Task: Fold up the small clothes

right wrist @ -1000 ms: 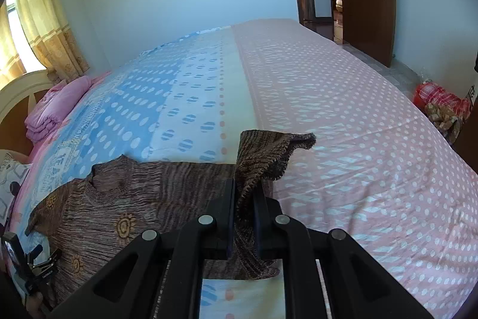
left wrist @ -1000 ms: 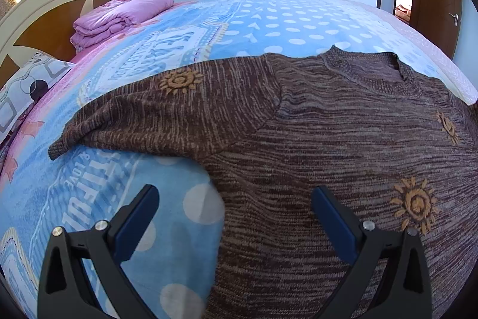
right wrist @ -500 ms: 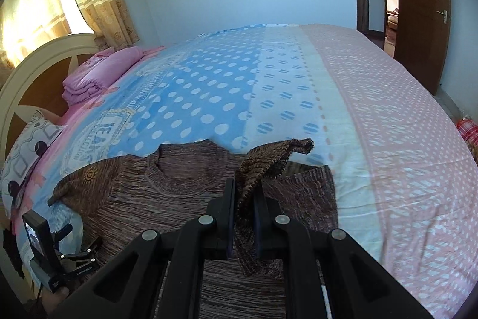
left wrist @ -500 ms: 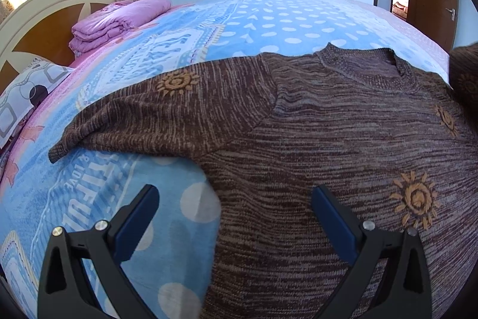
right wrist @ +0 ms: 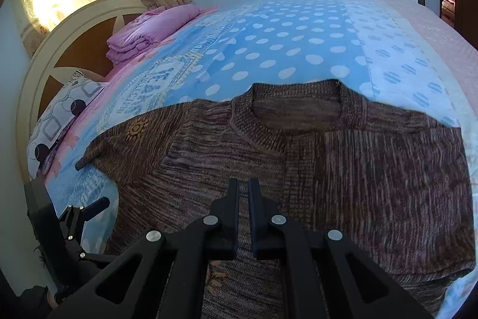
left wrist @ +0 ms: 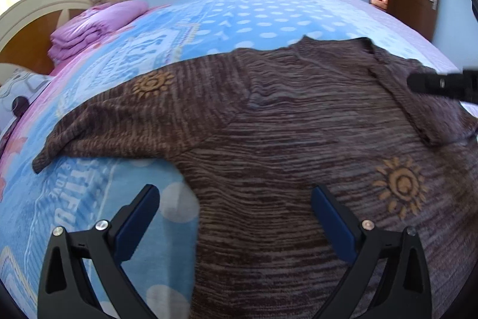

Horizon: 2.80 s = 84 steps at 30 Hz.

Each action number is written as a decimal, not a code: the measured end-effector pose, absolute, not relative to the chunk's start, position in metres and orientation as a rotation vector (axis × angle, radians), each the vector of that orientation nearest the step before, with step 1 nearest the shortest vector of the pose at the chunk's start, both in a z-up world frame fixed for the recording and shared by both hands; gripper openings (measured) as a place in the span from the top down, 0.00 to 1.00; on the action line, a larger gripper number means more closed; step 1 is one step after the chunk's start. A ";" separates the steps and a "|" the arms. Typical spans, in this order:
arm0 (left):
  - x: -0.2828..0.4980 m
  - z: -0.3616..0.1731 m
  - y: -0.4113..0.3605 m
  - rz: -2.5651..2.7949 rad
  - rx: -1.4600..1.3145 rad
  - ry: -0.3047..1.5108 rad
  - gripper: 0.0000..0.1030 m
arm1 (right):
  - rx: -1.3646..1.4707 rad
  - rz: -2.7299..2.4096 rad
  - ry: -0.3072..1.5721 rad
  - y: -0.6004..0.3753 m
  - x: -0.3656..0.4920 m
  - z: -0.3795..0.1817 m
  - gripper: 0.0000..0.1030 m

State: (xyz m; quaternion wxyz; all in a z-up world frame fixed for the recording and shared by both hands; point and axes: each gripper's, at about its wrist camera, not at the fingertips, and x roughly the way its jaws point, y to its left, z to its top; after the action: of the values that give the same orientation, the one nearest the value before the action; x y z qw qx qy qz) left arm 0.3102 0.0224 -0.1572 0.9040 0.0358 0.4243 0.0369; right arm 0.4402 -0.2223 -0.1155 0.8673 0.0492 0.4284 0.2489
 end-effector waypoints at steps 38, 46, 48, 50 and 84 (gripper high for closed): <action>0.379 -0.092 -0.113 -0.246 -0.057 0.828 0.91 | 0.145 0.250 0.799 -0.422 0.332 -0.157 0.37; 0.378 -0.093 -0.075 -0.183 -0.087 0.840 0.91 | 0.122 0.241 0.796 -0.421 0.331 -0.160 0.35; 0.379 -0.105 -0.069 -0.180 -0.095 0.861 0.91 | 0.123 0.240 0.794 -0.421 0.330 -0.160 0.35; 0.384 -0.118 -0.064 -0.150 -0.086 0.877 0.91 | 0.140 0.247 0.796 -0.422 0.329 -0.158 0.35; 0.347 -0.127 0.013 -0.051 -0.048 0.886 0.24 | -0.036 0.396 0.815 -0.329 0.397 -0.142 0.35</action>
State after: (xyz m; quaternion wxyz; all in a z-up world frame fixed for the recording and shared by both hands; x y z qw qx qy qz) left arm 0.3472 0.0126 -0.1267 0.9029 -0.0232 0.4286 -0.0249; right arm 0.3966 -0.3290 -0.1416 0.8990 -0.0172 0.3936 0.1911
